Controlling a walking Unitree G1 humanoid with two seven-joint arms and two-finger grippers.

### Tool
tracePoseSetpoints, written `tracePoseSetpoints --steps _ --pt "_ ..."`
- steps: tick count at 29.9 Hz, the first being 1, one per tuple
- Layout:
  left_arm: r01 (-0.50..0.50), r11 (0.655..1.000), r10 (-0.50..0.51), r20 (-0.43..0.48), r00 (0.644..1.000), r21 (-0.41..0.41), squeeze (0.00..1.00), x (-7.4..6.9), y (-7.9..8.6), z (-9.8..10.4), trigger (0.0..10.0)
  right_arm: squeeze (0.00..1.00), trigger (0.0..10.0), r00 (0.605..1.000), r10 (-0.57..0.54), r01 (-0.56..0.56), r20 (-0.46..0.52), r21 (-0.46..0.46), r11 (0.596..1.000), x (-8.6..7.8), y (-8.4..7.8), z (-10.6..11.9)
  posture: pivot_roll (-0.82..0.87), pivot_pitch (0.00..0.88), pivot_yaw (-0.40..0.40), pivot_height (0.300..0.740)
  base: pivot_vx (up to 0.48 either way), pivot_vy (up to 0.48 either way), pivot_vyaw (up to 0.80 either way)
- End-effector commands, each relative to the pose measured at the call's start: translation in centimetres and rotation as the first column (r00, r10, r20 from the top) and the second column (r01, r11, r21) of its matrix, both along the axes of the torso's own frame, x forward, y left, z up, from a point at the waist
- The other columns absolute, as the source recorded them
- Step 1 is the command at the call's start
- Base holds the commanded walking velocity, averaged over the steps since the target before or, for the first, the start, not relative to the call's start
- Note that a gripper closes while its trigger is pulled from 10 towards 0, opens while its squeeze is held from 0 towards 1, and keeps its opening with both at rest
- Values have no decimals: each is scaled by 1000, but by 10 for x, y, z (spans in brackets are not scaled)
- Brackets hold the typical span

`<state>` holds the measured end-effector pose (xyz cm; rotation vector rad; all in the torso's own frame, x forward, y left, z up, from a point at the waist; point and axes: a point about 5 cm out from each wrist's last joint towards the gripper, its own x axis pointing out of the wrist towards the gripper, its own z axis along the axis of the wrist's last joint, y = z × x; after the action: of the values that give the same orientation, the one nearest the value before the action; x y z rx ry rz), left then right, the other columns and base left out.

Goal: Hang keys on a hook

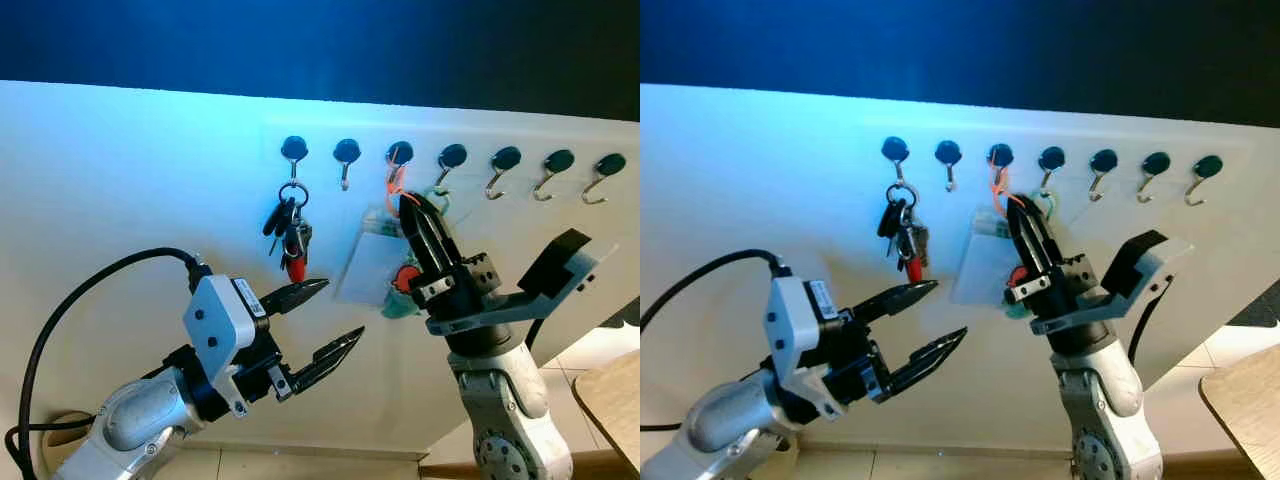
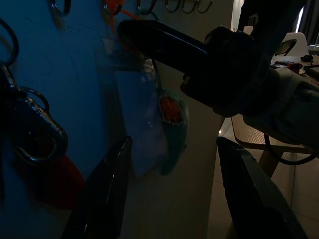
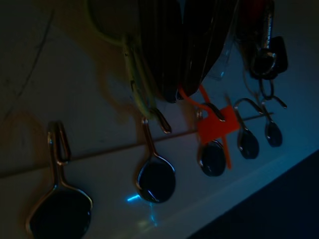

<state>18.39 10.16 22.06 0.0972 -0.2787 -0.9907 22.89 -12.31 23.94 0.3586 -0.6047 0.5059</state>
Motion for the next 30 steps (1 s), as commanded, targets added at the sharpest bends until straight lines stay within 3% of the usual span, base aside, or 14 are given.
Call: tracePoseSetpoints --steps 1,5,6,7,8,11,13,14,15,16,30 --pt "17 1000 -17 9 1000 13 0 -4 -2 2 10000 0 10000 997 -59 59 -51 -6 998 4 -9 -7 57 111 -51 740 0 0 0" --pt "16 1000 -16 11 1000 13 0 -4 -2 2 10000 0 10000 996 -73 72 -56 -13 997 5 -9 -7 58 111 -51 740 0 0 0" --pt "16 1000 -16 11 1000 12 0 -4 -2 2 10000 329 10000 996 -71 71 -53 -11 997 5 -9 -6 58 110 -51 740 0 0 0" --pt "16 1000 -16 11 1000 12 0 -4 -2 2 10000 910 10000 997 -66 66 -45 -10 998 5 -9 -5 57 111 -51 740 0 0 0" --pt "16 1000 -16 12 1000 11 0 -4 -3 3 10000 1000 10000 998 -57 56 -34 -11 998 4 -8 -4 58 111 -51 740 0 0 0" --pt "16 1000 -16 12 1000 10 0 -4 -3 3 10000 984 10000 998 -51 51 -31 -12 999 3 -7 -3 57 112 -53 740 0 0 0" --pt "15 1000 -15 13 1000 9 0 -4 -3 3 10000 875 10000 998 -48 47 -33 -13 999 3 -6 -3 57 113 -54 740 0 0 0" --pt "14 1000 -14 14 1000 9 0 -4 -3 3 10000 694 10000 998 -45 45 -34 -16 999 2 -6 -3 57 113 -54 740 0 0 0" --pt "14 1000 -14 14 1000 8 0 -4 -3 3 10000 588 10000 998 -44 43 -34 -18 999 2 -5 -3 57 113 -54 740 0 0 0" --pt "14 1000 -14 14 1000 8 0 -4 -3 3 10000 0 10000 999 -43 42 -34 -20 999 2 -5 -3 57 113 -54 740 0 0 0" --pt "20 1000 -20 10 1000 6 0 -5 -4 3 10000 0 10000 1000 2 -1 9 -116 993 -6 5 -5 54 116 -52 740 0 0 0"
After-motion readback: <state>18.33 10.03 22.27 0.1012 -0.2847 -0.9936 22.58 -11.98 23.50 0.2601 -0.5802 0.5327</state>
